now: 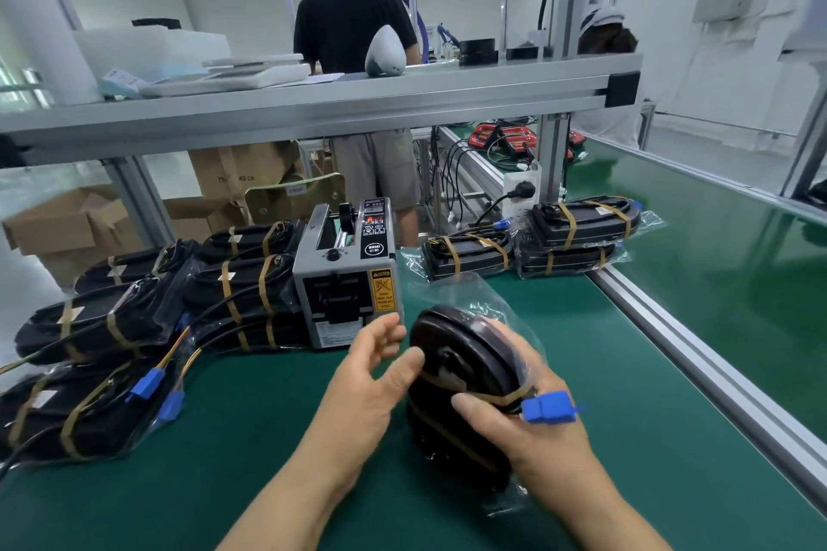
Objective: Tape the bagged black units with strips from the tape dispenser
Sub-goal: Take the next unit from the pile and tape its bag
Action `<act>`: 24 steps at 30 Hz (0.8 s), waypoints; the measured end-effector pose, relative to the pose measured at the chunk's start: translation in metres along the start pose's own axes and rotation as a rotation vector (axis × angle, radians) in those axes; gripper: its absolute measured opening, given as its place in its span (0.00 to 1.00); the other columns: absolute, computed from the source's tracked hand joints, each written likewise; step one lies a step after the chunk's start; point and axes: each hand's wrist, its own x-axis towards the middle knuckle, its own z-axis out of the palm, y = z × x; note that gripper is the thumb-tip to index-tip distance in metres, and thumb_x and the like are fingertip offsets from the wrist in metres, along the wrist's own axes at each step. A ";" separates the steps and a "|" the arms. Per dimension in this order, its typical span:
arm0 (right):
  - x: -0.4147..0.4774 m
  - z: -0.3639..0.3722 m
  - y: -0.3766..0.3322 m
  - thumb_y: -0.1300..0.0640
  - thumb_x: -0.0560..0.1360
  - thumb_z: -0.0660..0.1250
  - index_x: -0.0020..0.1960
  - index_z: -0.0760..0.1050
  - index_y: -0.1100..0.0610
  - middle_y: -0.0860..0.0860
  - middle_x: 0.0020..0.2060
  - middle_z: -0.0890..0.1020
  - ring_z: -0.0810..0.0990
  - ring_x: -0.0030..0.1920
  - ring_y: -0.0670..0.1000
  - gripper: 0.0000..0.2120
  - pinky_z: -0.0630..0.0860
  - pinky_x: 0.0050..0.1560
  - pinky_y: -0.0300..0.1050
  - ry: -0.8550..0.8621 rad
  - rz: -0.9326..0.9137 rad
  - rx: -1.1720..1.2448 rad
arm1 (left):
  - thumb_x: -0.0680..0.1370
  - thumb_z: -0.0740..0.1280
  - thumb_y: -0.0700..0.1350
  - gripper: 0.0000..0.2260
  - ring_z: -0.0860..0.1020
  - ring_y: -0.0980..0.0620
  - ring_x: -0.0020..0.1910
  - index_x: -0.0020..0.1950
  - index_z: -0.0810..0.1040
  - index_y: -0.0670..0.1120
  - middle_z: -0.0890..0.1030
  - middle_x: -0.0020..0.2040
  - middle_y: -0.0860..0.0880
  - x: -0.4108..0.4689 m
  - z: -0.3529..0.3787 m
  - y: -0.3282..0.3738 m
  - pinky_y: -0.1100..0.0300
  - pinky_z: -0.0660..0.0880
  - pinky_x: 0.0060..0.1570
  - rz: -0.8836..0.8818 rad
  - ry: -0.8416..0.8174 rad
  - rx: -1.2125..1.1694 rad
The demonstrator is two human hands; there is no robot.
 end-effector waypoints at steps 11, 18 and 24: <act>-0.002 -0.030 0.014 0.51 0.59 0.78 0.73 0.66 0.46 0.42 0.70 0.75 0.70 0.73 0.45 0.45 0.68 0.71 0.47 -0.178 0.223 0.194 | 0.59 0.81 0.58 0.28 0.81 0.57 0.53 0.58 0.79 0.60 0.84 0.53 0.56 0.015 -0.040 0.026 0.64 0.75 0.53 0.137 -0.229 0.396; 0.012 -0.021 0.009 0.42 0.67 0.74 0.68 0.73 0.41 0.35 0.66 0.77 0.71 0.69 0.36 0.30 0.66 0.72 0.41 -0.188 0.188 -0.185 | 0.61 0.79 0.60 0.29 0.73 0.57 0.54 0.59 0.78 0.53 0.78 0.52 0.58 0.024 -0.016 0.039 0.55 0.68 0.60 0.276 -0.308 1.055; 0.008 -0.014 0.012 0.43 0.80 0.55 0.58 0.81 0.45 0.36 0.55 0.84 0.80 0.60 0.38 0.17 0.73 0.64 0.37 -0.052 0.144 -0.183 | 0.60 0.77 0.65 0.31 0.72 0.57 0.51 0.59 0.78 0.55 0.78 0.49 0.58 0.028 -0.013 0.030 0.59 0.63 0.61 0.343 -0.344 1.175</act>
